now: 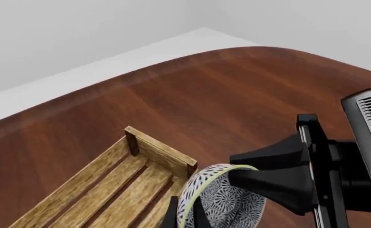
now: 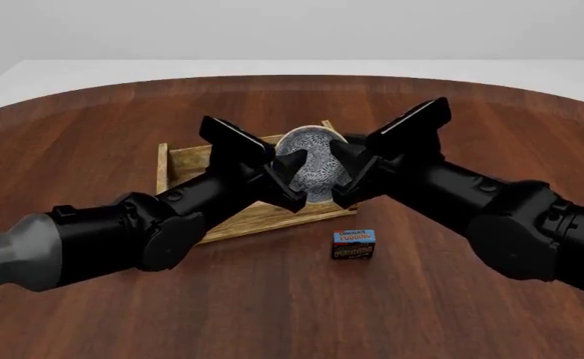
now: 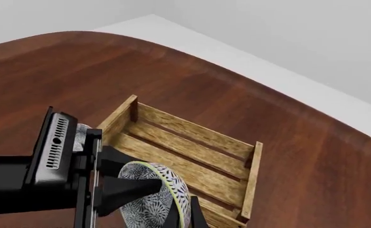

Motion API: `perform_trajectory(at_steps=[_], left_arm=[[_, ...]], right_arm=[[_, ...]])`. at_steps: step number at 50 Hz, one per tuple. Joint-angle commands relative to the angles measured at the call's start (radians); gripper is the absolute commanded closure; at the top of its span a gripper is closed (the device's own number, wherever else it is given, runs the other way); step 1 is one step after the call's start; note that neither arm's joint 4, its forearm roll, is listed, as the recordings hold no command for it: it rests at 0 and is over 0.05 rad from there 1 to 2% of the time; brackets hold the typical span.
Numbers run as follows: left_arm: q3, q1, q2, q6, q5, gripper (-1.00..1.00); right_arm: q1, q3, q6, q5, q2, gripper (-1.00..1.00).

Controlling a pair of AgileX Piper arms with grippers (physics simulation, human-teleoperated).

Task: Stack the right bowl on the left bowl and place them in the tray.

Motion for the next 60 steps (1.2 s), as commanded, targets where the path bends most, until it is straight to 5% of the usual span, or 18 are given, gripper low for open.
perform_trajectory(at_steps=[1, 8, 9, 41, 60], left_arm=[[0.01, 0.002, -0.009, -0.002, 0.007, 1.0], [0.013, 0.003, -0.012, 0.0, 0.002, 1.0], [0.013, 0.004, -0.011, 0.0, 0.002, 1.0], [0.059, 0.116, -0.11, 0.025, 0.046, 1.0], [0.125, 0.215, -0.303, 0.031, 0.16, 1.0]], right_arm=[[-0.054, -0.011, -0.011, 0.051, -0.03, 1.0], [-0.054, -0.011, -0.012, 0.053, -0.033, 1.0], [-0.056, -0.011, -0.012, 0.053, -0.033, -1.0], [-0.036, 0.002, 0.0, 0.091, -0.117, -1.0], [-0.027, 0.002, 0.01, 0.11, -0.155, -1.0]])
